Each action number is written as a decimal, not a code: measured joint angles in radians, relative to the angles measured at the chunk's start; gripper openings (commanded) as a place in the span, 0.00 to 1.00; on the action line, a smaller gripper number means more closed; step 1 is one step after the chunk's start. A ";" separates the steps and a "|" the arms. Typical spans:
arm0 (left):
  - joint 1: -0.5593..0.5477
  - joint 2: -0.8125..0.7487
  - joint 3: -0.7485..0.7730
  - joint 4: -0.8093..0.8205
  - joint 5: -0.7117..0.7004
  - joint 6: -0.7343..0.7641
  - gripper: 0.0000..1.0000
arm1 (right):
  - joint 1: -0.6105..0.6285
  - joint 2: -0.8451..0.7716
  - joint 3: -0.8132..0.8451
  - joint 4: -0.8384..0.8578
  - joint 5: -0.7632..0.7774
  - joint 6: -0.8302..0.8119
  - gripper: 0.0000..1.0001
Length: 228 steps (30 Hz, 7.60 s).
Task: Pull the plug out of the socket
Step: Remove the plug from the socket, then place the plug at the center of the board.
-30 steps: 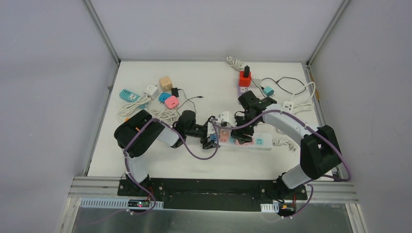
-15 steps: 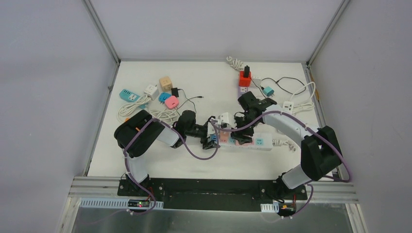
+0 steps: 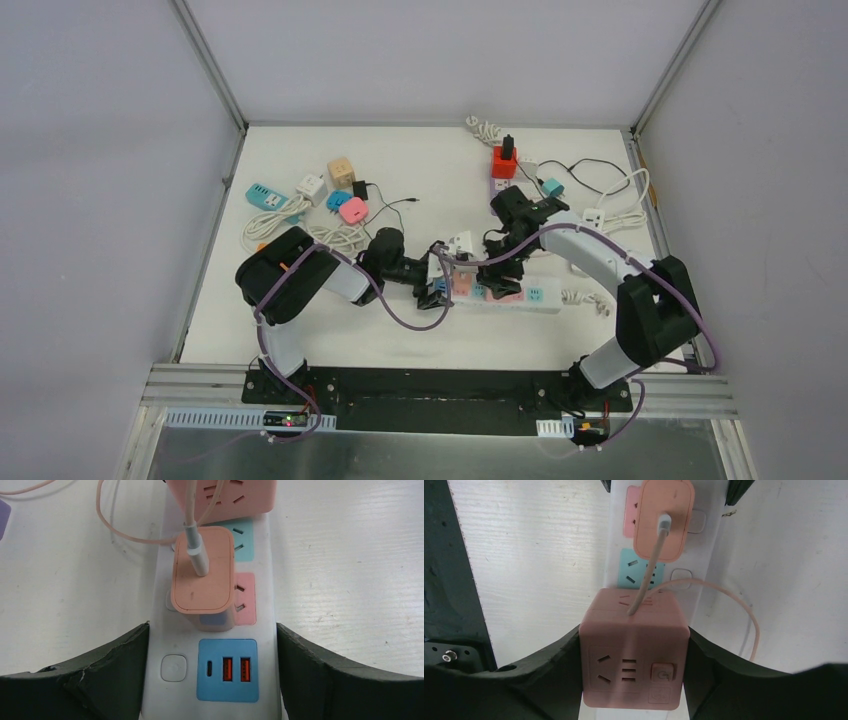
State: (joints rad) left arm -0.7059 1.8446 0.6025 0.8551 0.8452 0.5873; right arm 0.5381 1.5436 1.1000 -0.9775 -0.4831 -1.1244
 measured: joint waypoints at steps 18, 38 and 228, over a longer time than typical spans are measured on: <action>0.000 0.002 0.004 -0.009 0.002 -0.007 0.00 | -0.034 -0.002 0.011 -0.005 -0.013 -0.003 0.00; -0.002 0.004 0.005 -0.001 0.019 -0.015 0.00 | -0.085 -0.072 0.023 -0.087 -0.006 -0.026 0.00; -0.010 -0.827 -0.123 -0.536 -0.818 -0.504 0.00 | -0.248 -0.053 -0.071 0.623 -0.700 1.320 1.00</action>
State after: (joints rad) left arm -0.7155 1.0180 0.4797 0.3191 0.0273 0.0834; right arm 0.2897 1.4910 1.0294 -0.3542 -1.1835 0.1955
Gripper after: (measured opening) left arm 0.595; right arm 0.996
